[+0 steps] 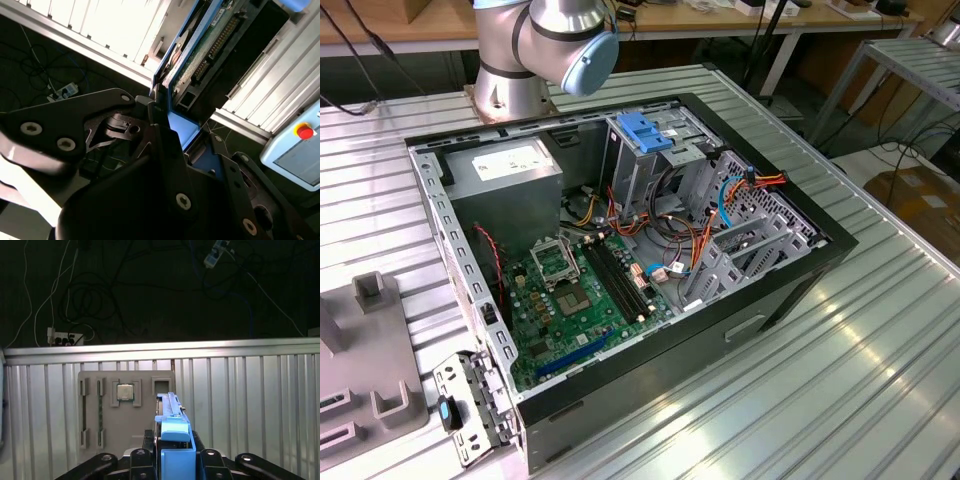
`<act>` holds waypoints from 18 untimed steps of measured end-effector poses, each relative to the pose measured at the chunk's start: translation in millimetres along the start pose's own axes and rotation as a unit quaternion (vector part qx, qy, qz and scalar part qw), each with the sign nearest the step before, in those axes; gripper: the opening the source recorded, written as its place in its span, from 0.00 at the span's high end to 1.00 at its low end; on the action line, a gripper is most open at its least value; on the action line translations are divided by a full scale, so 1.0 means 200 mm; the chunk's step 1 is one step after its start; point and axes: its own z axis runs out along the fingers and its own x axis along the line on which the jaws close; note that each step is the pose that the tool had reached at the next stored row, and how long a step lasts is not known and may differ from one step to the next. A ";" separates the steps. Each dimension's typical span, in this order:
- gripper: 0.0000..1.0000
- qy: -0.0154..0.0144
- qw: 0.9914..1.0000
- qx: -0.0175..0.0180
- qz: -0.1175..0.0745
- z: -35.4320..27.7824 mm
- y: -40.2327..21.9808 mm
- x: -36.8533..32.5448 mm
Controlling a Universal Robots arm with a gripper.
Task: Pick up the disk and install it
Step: 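Pick up the disk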
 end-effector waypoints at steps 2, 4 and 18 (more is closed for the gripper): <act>0.63 0.000 1.000 0.000 0.000 -0.009 0.000 0.000; 0.63 0.000 1.000 0.000 0.000 -0.017 0.000 0.000; 0.63 0.000 1.000 0.000 0.000 -0.127 -0.002 0.000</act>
